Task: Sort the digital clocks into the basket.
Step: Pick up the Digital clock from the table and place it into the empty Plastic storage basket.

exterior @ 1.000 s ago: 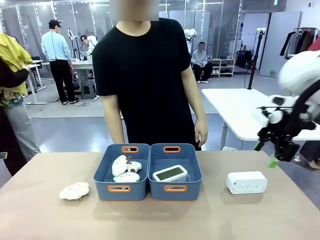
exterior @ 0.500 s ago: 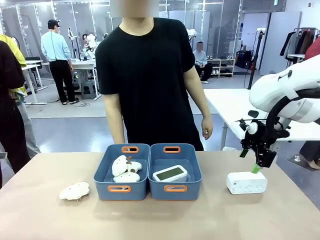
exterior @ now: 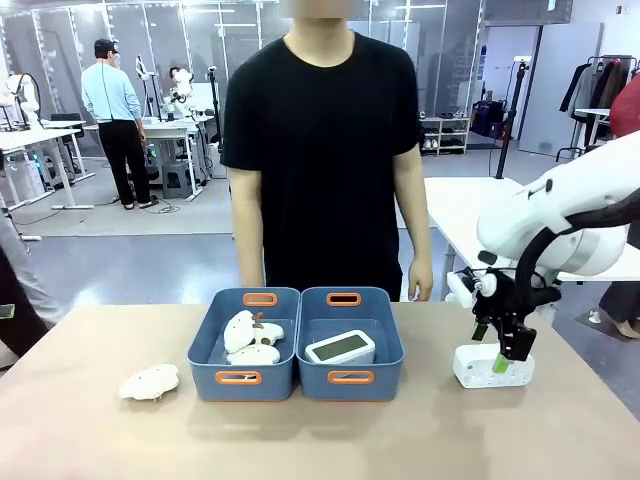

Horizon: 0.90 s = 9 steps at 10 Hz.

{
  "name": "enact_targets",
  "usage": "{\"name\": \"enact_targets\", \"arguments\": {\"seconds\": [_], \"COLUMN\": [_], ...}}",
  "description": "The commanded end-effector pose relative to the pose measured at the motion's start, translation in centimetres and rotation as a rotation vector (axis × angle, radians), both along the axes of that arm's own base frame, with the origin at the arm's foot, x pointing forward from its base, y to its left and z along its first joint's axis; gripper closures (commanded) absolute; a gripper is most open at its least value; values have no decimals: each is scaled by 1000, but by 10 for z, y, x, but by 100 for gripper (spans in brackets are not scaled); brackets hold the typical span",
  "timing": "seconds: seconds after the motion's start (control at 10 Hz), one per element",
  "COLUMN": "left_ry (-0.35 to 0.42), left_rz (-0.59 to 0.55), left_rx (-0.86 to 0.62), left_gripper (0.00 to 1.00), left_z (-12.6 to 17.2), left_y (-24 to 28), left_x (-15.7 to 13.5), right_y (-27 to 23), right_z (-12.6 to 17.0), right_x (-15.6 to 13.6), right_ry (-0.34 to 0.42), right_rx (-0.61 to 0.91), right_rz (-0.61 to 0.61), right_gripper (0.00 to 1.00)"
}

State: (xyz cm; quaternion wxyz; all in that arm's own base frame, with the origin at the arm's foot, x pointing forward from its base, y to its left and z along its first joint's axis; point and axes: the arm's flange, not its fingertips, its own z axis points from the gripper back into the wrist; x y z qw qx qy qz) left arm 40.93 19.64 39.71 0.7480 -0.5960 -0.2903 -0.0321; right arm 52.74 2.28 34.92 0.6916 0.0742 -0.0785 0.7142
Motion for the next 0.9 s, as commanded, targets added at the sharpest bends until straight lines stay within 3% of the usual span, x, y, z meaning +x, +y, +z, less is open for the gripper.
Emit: {"name": "enact_targets", "arguments": {"seconds": [0.0,0.1,0.4,0.5,0.6,0.7,0.8], "left_ry": [6,6,6,6,6,6,6], "left_rz": [-12,-12,-12,-12,-12,-12,-12], "left_rx": [16,16,16,16,16,16,16], "left_gripper": [0,0,0,0,0,0,0], "left_z": [2,2,2,2,2,2,2], "left_y": [2,2,2,2,2,2,2], "left_x": [2,2,2,2,2,2,2], "right_y": [8,5,10,9,9,10,8], "right_z": [-16,-28,-48,-47,-44,-41,-35], "right_x": [-1,3,-4,-3,-3,-5,-4], "right_ry": [-46,-81,-2,-20,-29,-36,-38], "right_rx": [-43,-71,-80,-75,-85,-102,-90], "right_rz": [-39,-65,-35,-42,-31,-26,-40], "right_gripper": [0,0,0,23,60,83,100]}}
